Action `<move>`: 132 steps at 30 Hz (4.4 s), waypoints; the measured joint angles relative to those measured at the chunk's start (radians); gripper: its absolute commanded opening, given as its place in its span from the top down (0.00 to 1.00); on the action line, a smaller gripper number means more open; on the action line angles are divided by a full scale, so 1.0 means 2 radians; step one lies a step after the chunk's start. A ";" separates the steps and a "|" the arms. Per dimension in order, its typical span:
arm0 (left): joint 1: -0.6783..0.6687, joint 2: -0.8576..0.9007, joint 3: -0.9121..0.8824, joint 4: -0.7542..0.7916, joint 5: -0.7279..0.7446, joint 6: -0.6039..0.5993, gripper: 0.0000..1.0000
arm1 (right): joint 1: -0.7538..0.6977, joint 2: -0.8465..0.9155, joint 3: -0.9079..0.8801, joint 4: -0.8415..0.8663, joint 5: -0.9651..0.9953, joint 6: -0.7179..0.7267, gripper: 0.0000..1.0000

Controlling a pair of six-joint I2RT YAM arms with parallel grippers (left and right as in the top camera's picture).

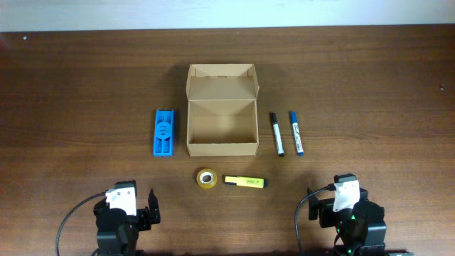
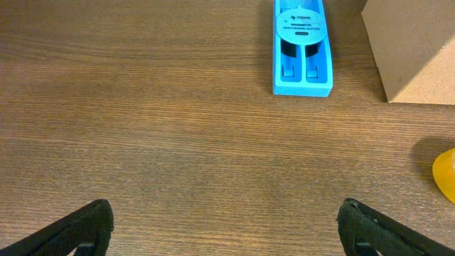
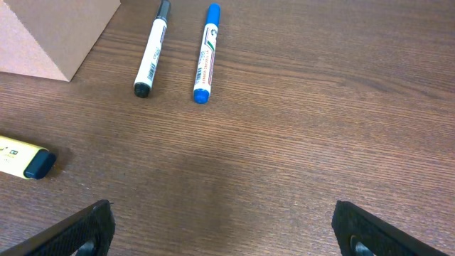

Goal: Pack container

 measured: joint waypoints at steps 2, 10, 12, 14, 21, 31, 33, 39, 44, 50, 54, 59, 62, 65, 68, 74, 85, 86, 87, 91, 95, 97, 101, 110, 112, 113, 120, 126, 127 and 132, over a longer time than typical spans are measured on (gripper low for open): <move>0.000 0.000 0.000 0.000 0.000 0.000 0.00 | 0.000 0.000 0.000 0.000 0.000 0.000 0.01; 0.000 0.000 0.000 0.000 0.000 0.000 0.00 | 0.000 0.000 0.000 0.025 0.000 0.000 0.01; 0.000 0.000 0.000 0.000 0.000 0.000 0.00 | 0.000 0.006 0.001 0.056 -0.001 0.000 0.01; 0.000 0.000 0.000 0.000 0.000 0.000 0.00 | 0.000 0.034 0.017 0.079 -0.003 0.000 0.01; 0.000 -0.001 -0.001 0.000 0.000 0.000 0.00 | -0.001 0.236 0.214 0.073 -0.007 0.000 0.01; 0.000 -0.003 -0.001 0.000 0.000 0.000 0.00 | -0.001 0.613 0.555 -0.089 -0.024 0.032 0.01; 0.000 -0.003 -0.001 0.000 0.000 0.000 0.00 | -0.001 0.685 0.608 -0.121 -0.027 0.047 0.01; 0.000 -0.003 -0.001 0.000 0.000 0.000 0.00 | -0.001 0.832 0.684 -0.154 -0.037 0.071 0.01; 0.000 -0.003 -0.001 0.000 0.000 0.000 0.00 | -0.001 0.910 0.689 -0.156 -0.048 0.086 0.01; 0.000 -0.003 -0.001 0.000 0.000 0.000 0.01 | -0.001 0.970 0.690 -0.160 -0.063 0.090 0.01; 0.000 -0.003 -0.001 0.000 0.000 0.000 0.00 | -0.001 1.000 0.689 -0.152 -0.061 0.087 0.01; 0.000 -0.003 -0.001 0.000 0.000 0.000 0.00 | 0.004 1.024 0.689 -0.138 -0.031 0.087 0.01; 0.000 -0.003 -0.001 0.000 0.000 0.000 0.00 | 0.015 1.032 0.689 -0.131 -0.009 0.087 0.02; 0.000 -0.003 -0.001 0.000 0.000 0.000 0.00 | 0.032 1.035 0.689 -0.129 0.011 0.087 0.02; 0.000 -0.003 -0.001 0.000 0.000 0.000 0.00 | 0.051 1.037 0.689 -0.129 0.026 0.086 0.04; 0.000 -0.003 -0.001 0.000 0.000 0.000 0.00 | 0.075 1.060 0.689 -0.128 0.044 0.083 0.17; 0.000 -0.003 -0.001 0.000 0.000 0.000 0.00 | 0.077 1.064 0.686 -0.121 0.053 0.080 0.50; 0.000 -0.003 -0.001 0.000 0.000 0.000 0.00 | 0.077 1.064 0.686 -0.120 0.053 0.081 0.54; 0.000 -0.003 -0.001 0.000 0.000 0.000 0.00 | 0.077 1.064 0.685 -0.118 0.053 0.084 0.58; 0.000 -0.003 -0.001 0.000 0.000 0.000 0.00 | 0.077 1.063 0.672 -0.104 0.052 0.081 0.74; 0.000 -0.003 -0.001 0.000 0.000 0.000 0.01 | 0.077 1.057 0.662 -0.096 0.050 0.080 0.84; 0.000 -0.003 -0.001 0.000 0.000 0.000 0.00 | 0.077 1.057 0.661 -0.096 0.049 0.081 0.86; 0.000 -0.003 -0.001 0.000 0.000 0.000 0.00 | 0.077 1.057 0.662 -0.105 0.051 0.080 0.93; 0.000 -0.003 -0.001 0.000 0.000 0.000 0.00 | 0.077 1.058 0.700 -0.159 0.053 0.080 0.96; 0.000 -0.003 -0.001 0.000 0.000 0.000 0.00 | 0.077 1.058 0.713 -0.171 0.053 0.080 0.96; 0.000 -0.003 -0.001 0.000 0.000 0.000 0.00 | 0.077 1.058 0.720 -0.181 0.053 0.080 0.96; 0.000 -0.003 -0.001 0.000 0.000 0.000 0.01 | 0.077 1.057 0.774 -0.224 0.053 0.080 0.96; 0.000 -0.003 -0.001 0.000 0.000 0.000 0.01 | 0.079 1.027 0.833 -0.248 0.038 0.071 0.96; 0.000 -0.003 -0.001 0.000 0.000 0.000 0.00 | 0.080 1.019 0.842 -0.248 0.029 0.066 0.96; 0.000 -0.003 -0.001 0.000 0.000 0.000 0.00 | 0.116 0.990 0.886 -0.245 -0.026 0.032 0.96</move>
